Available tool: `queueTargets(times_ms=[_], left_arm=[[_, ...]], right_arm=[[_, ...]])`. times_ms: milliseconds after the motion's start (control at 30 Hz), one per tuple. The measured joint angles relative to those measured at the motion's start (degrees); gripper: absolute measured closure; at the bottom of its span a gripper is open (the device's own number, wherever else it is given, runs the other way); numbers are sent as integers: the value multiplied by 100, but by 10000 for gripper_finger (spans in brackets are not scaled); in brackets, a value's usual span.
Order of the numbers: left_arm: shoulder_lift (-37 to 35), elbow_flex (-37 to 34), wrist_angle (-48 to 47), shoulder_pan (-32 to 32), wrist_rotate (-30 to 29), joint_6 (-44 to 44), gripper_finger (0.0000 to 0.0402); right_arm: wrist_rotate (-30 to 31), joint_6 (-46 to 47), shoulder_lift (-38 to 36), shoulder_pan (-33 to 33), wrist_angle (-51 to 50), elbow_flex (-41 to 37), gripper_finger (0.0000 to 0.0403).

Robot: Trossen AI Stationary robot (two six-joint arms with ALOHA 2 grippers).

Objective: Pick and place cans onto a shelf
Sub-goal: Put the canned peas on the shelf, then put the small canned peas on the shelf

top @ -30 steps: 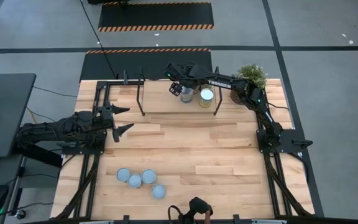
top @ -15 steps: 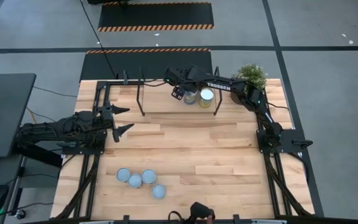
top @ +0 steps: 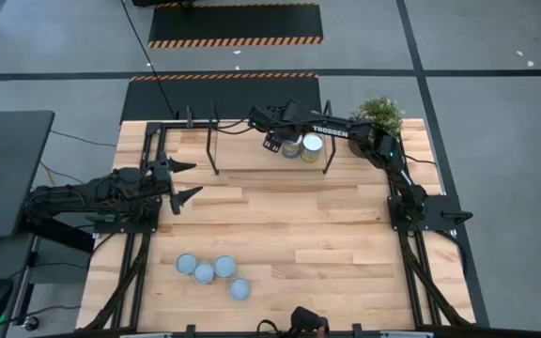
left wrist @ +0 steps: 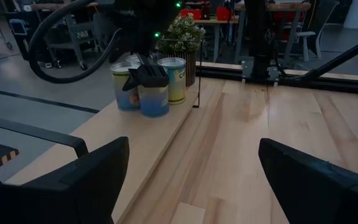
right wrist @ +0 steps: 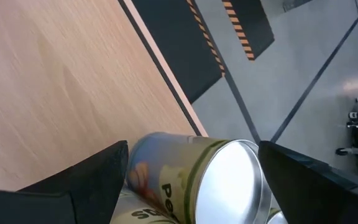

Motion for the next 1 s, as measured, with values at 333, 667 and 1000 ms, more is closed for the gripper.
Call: queueTargets(times_ms=[333, 667, 1000], left_arm=[[0, 0, 0, 1, 1, 2, 38], [0, 0, -15, 1, 1, 4, 38], [0, 0, -109, 1, 1, -38, 38]], right_arm=[[133, -4, 0, 11, -44, 0, 35], [-509, -283, 2, 221, 15, 299, 35], [-616, -1204, 2, 872, -1202, 750, 35]])
